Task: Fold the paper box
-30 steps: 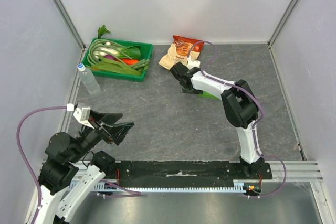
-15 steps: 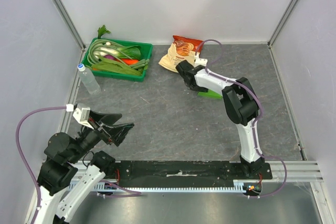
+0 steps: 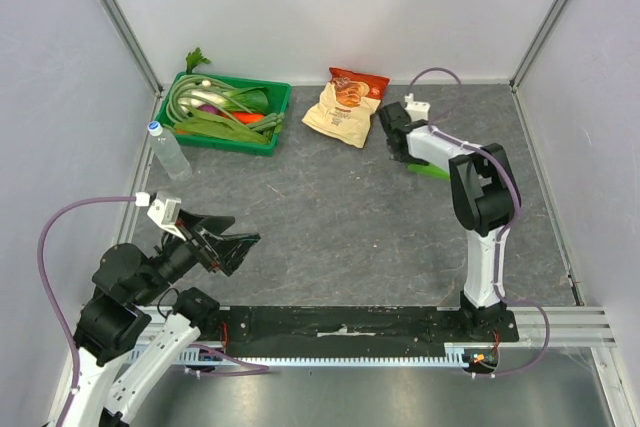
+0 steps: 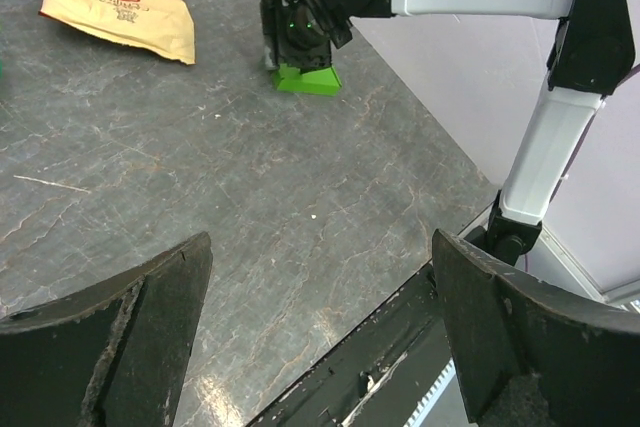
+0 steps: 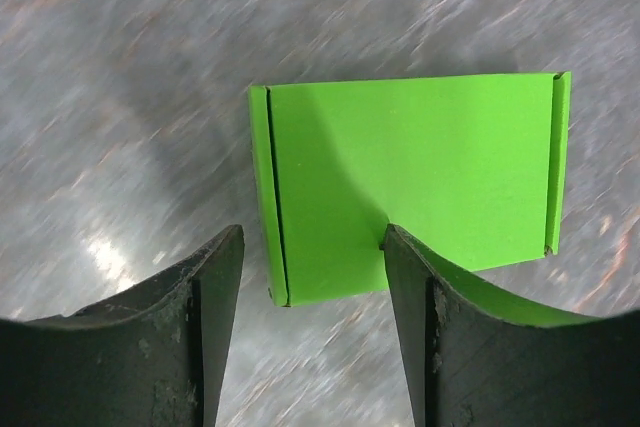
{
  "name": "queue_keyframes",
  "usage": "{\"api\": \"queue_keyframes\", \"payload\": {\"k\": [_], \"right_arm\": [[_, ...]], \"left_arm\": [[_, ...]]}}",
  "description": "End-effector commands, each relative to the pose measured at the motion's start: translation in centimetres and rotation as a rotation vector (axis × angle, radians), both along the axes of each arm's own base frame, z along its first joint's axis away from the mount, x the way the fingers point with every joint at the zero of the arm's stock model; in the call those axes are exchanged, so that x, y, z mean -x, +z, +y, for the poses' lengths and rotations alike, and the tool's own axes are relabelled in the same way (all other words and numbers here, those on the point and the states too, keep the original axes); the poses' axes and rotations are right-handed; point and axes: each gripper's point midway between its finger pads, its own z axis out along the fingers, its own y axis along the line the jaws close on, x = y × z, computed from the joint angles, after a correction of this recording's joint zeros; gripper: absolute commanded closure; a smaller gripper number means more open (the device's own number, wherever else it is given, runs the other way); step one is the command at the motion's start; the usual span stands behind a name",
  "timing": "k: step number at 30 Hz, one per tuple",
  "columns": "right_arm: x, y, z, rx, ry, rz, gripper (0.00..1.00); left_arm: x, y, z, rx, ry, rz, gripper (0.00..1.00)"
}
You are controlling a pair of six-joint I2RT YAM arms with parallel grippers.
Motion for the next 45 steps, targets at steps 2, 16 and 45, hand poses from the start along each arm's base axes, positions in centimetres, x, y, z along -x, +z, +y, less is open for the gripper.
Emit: {"api": "queue_keyframes", "payload": {"k": [2, 16, 45], "right_arm": [[-1.8, -0.5, -4.8, -0.023, 0.04, 0.021, 0.35], [0.0, -3.1, -14.1, 0.052, 0.248, 0.246, 0.36], [3.7, -1.4, -20.8, 0.243, 0.355, 0.404, 0.42]], "left_arm": [[-0.2, 0.7, -0.2, -0.034, -0.02, -0.044, 0.04], [-1.1, 0.6, -1.1, -0.079, -0.046, -0.039, 0.04], [-1.9, 2.0, -2.8, -0.187, -0.121, -0.067, 0.05]]}}
